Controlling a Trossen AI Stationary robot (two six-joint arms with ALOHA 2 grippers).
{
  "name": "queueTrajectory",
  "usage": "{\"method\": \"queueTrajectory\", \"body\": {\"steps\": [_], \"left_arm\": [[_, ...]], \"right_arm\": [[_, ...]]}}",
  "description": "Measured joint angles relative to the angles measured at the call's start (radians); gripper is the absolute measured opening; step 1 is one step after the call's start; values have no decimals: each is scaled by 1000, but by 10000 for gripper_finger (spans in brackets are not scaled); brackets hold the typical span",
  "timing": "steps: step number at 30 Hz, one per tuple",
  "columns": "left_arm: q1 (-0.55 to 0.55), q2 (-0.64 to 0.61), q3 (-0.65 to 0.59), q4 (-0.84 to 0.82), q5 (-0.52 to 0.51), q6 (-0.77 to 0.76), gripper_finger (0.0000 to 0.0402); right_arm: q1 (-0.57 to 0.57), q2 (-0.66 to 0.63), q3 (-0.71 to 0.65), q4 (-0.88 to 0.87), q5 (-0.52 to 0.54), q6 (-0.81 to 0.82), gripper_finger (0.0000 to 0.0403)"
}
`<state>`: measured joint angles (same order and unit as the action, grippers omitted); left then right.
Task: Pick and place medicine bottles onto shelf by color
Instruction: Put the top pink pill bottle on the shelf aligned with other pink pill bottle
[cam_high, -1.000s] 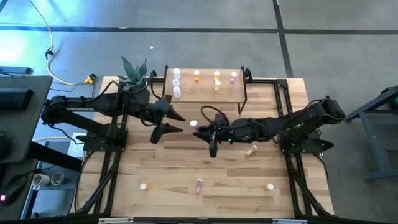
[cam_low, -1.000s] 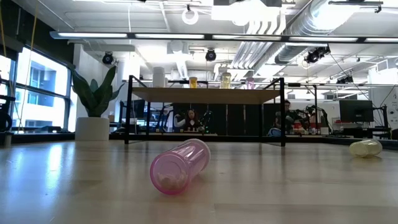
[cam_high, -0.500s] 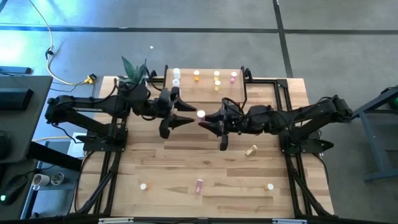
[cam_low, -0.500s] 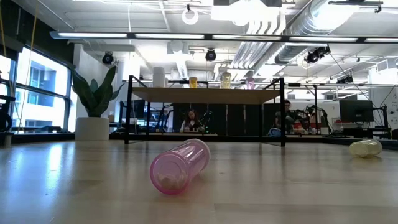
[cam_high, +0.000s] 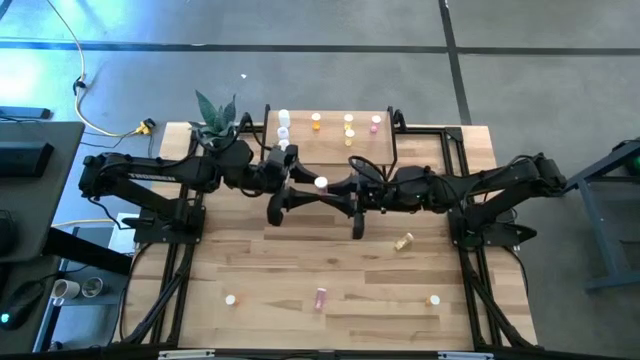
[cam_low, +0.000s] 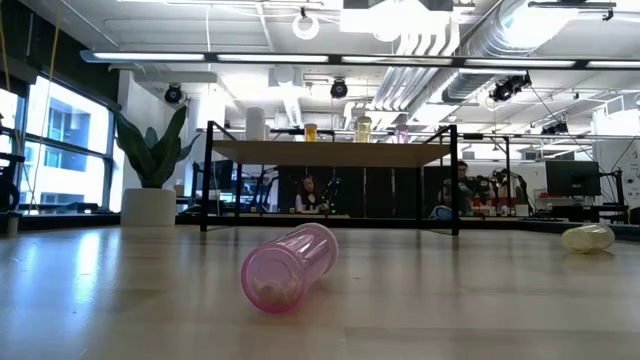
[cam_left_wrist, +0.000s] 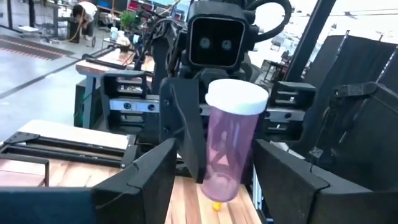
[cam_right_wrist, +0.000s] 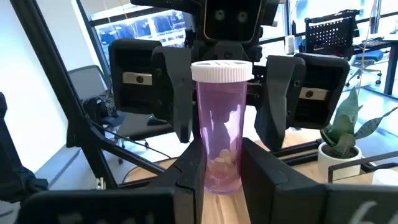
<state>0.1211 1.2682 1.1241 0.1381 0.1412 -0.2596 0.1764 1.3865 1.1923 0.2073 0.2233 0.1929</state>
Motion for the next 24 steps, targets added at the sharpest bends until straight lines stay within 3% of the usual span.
{"method": "queueTrajectory", "body": {"steps": [19,24], "left_arm": [[0,0,0,42,-3,-3,198],[0,0,0,47,-2,-2,168]], "right_arm": [[0,0,0,21,-8,62,62],[0,0,0,22,-11,69,62]]}}
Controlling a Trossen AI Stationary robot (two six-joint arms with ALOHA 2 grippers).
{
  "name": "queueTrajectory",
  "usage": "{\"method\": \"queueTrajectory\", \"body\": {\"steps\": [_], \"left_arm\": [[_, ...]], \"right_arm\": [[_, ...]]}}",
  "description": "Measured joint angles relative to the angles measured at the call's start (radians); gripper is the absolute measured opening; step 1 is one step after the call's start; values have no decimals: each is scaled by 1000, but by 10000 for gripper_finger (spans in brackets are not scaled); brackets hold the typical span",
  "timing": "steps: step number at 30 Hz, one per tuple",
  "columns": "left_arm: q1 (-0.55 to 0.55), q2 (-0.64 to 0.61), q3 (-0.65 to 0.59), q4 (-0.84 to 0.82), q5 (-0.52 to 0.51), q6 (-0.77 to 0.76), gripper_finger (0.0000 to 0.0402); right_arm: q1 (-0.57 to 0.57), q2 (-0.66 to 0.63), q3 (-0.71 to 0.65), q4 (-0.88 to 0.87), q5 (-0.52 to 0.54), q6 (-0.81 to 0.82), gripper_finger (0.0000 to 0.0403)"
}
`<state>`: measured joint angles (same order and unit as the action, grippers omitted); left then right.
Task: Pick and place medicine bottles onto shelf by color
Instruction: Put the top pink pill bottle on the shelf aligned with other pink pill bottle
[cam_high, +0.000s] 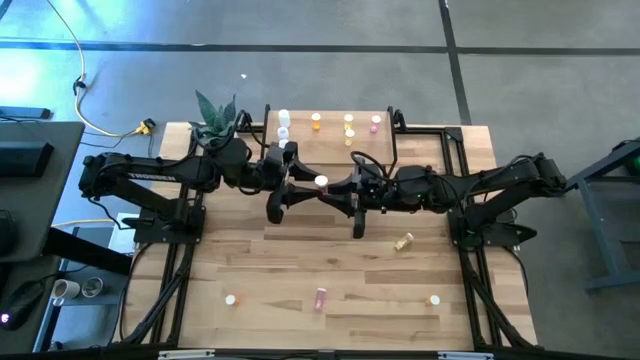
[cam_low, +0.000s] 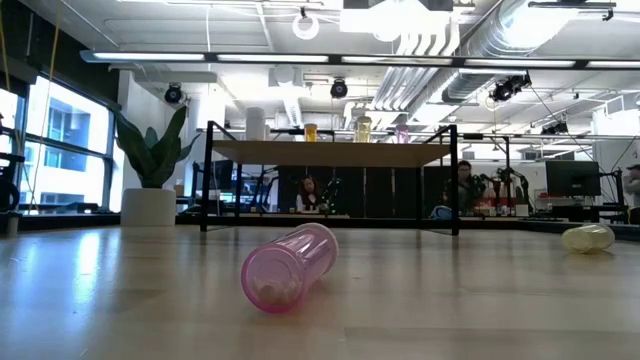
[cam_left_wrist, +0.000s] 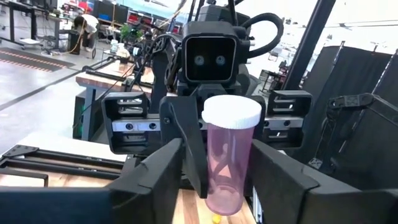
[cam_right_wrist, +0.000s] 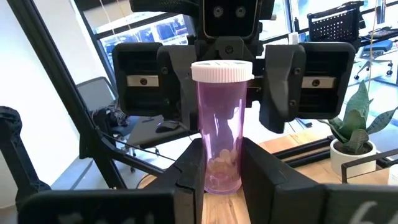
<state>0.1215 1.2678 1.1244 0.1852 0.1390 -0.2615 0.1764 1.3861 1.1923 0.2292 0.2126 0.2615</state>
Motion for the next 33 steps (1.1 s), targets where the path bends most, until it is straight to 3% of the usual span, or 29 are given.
{"method": "queueTrajectory", "body": {"steps": [12,22,33], "left_arm": [[0,0,0,0,3,2,79],[0,0,0,-13,1,3,82],[1,-1,0,-108,-66,45,83]], "right_arm": [[0,0,0,-7,4,0,63],[0,0,0,-44,15,4,87],[-11,-43,-1,-331,22,49,181]]}}
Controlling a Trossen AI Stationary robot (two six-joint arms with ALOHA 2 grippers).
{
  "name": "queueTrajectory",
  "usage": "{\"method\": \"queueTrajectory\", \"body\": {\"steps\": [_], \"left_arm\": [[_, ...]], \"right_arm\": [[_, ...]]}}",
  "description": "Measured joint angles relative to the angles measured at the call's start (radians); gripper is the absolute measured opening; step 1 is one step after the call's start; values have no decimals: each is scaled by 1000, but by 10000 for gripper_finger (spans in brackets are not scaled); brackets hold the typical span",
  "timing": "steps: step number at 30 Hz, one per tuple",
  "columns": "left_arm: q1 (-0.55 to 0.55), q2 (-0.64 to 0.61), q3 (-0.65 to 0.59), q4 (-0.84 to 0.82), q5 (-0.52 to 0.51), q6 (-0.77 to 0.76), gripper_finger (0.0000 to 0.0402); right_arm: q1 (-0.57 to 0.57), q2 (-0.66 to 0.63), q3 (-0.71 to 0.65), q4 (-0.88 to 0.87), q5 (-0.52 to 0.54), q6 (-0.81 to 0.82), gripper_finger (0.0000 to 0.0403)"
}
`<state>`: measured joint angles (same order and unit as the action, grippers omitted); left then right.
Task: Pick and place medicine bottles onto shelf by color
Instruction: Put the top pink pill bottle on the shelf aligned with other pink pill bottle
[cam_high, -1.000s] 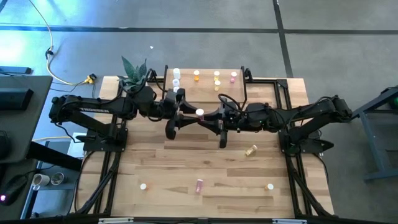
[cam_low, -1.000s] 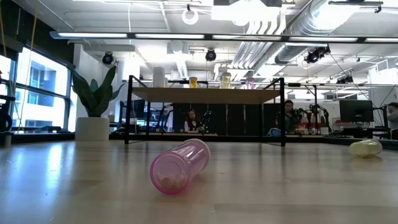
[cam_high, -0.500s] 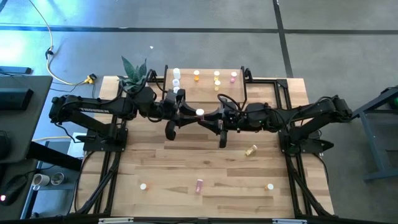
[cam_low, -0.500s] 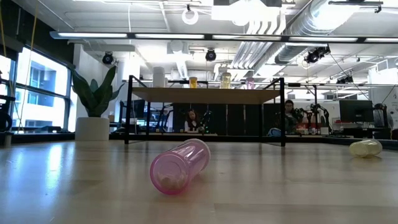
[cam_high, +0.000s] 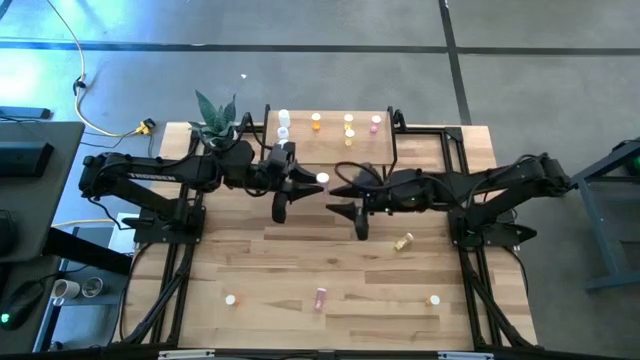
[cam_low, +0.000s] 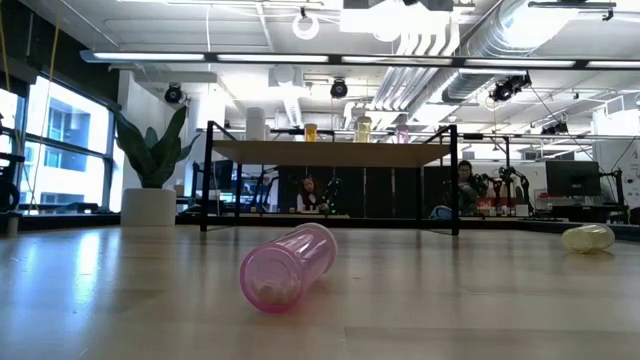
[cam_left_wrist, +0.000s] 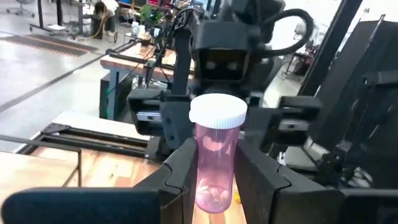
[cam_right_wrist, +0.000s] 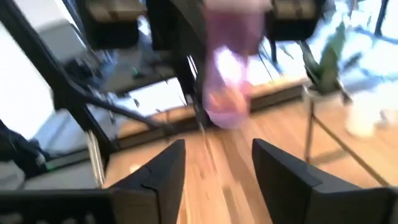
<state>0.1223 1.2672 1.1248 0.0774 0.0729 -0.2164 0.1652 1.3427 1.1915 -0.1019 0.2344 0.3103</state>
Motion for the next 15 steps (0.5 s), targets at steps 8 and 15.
{"method": "queueTrajectory", "body": {"steps": [8,15], "left_arm": [[2,0,0,-204,-98,55,83],[-4,1,0,-381,-142,62,83]], "right_arm": [[-77,-95,0,-253,1,-18,193],[-165,-174,0,-230,-1,-139,193]]}}
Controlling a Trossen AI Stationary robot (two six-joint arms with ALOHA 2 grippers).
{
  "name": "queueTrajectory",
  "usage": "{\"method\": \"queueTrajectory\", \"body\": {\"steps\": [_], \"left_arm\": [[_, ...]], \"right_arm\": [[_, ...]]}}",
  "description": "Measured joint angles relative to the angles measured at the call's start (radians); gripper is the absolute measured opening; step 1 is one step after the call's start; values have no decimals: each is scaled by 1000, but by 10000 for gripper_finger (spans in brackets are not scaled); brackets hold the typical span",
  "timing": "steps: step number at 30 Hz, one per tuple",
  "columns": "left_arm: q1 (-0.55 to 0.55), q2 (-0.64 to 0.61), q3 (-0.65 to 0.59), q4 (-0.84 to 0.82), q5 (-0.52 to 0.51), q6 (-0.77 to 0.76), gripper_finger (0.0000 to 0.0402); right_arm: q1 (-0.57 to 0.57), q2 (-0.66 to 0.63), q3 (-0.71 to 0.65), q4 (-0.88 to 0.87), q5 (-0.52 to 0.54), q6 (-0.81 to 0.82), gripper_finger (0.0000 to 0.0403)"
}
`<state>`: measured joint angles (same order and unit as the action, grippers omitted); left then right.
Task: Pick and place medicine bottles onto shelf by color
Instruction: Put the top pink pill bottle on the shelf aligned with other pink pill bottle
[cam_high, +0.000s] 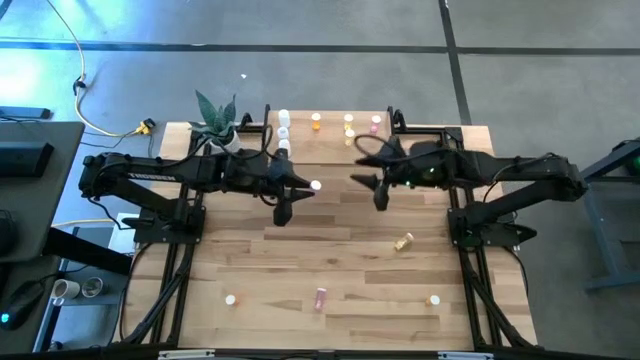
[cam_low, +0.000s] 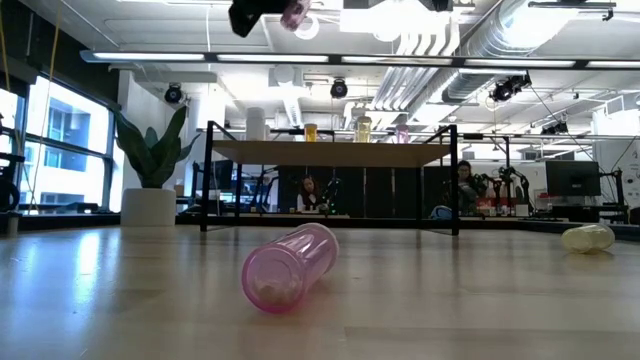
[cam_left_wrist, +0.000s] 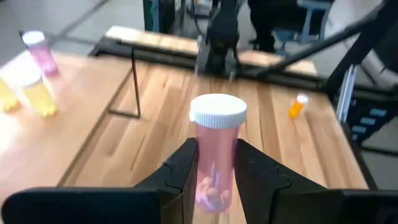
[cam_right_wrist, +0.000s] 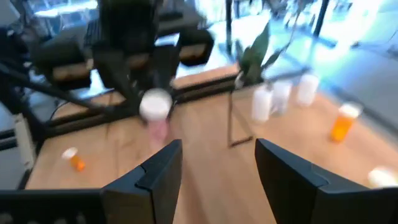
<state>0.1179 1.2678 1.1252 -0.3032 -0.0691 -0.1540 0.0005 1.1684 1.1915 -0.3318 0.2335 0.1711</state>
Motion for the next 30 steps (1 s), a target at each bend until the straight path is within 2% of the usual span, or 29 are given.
{"method": "queueTrajectory", "body": {"steps": [5,9,14,21,30], "left_arm": [[-27,0,0,-68,-37,-26,83],[-52,0,0,-86,-52,-32,83],[-74,0,0,-114,-72,-54,83],[-81,0,0,-155,-81,-71,83],[-80,0,0,-155,-86,-71,83]], "right_arm": [[-57,-10,85,-3,-13,-92,193],[-91,29,186,-14,-91,-173,193],[-108,101,278,-72,-181,-197,193],[-82,209,295,-90,-323,-198,193],[-28,346,295,-59,-333,-197,193]]}}
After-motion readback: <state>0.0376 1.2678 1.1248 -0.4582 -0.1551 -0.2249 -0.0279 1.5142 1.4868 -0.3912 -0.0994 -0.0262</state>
